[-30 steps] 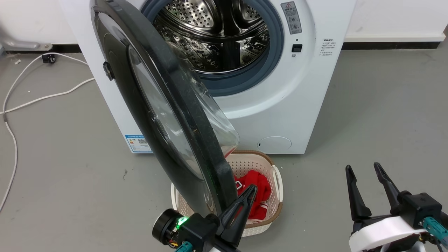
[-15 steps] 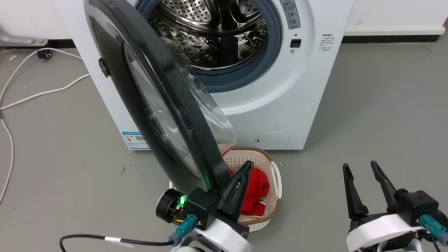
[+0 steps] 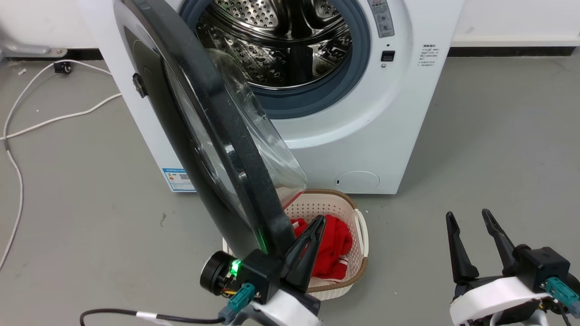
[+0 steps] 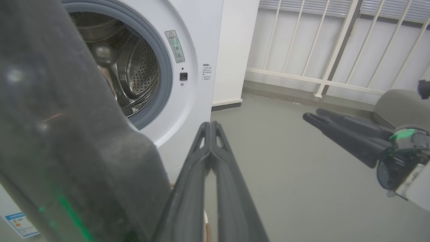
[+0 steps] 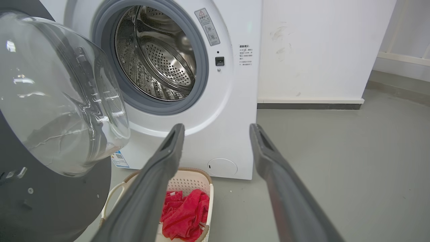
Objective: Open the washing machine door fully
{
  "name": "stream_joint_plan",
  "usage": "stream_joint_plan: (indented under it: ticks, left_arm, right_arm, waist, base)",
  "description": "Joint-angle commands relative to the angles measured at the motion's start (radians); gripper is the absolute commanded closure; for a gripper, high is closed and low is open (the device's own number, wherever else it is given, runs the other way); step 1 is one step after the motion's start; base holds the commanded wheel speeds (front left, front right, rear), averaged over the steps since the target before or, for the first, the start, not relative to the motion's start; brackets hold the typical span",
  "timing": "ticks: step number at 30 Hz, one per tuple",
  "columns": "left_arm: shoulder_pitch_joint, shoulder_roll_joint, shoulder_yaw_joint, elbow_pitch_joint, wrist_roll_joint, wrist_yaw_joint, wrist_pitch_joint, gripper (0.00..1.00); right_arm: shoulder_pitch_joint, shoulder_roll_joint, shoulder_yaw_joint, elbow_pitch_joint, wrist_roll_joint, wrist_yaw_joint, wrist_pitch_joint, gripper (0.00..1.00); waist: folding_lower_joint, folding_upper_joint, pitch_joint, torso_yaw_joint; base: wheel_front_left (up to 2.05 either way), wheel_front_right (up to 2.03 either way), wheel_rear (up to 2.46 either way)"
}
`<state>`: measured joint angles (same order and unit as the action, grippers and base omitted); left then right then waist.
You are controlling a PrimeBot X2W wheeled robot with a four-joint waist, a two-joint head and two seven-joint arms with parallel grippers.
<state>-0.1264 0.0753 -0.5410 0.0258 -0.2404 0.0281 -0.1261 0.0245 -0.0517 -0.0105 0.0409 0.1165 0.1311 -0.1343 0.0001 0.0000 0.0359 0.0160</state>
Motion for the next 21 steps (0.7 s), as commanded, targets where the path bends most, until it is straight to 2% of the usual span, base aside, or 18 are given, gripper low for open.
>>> stream_joint_plan:
  ticks: [1, 11, 21]
  left_arm:
    - [0.022, 0.028, 0.02, -0.003, 0.007, 0.021, 0.004, 1.0]
    - [0.119, 0.054, 0.014, -0.101, -0.006, 0.052, 0.019, 1.0]
    - [0.179, 0.079, 0.038, -0.166, -0.018, 0.091, 0.023, 1.0]
  right_arm:
    - [-0.008, 0.003, -0.001, 0.002, 0.002, -0.001, -0.002, 0.0]
    - [0.016, 0.003, -0.042, -0.004, 0.002, -0.001, 0.007, 0.0]
    - [0.018, 0.002, -0.051, -0.017, 0.001, -0.001, 0.019, 0.0]
  waist:
    - [-0.0001, 0.0, 0.001, 0.008]
    - [-0.0001, 0.0, -0.01, 0.103]
    - [-0.0001, 0.0, -0.003, 0.268]
  base:
    - [0.0, 0.0, 0.0]
    - [0.0, 0.0, 0.0]
    - [0.0, 0.0, 0.0]
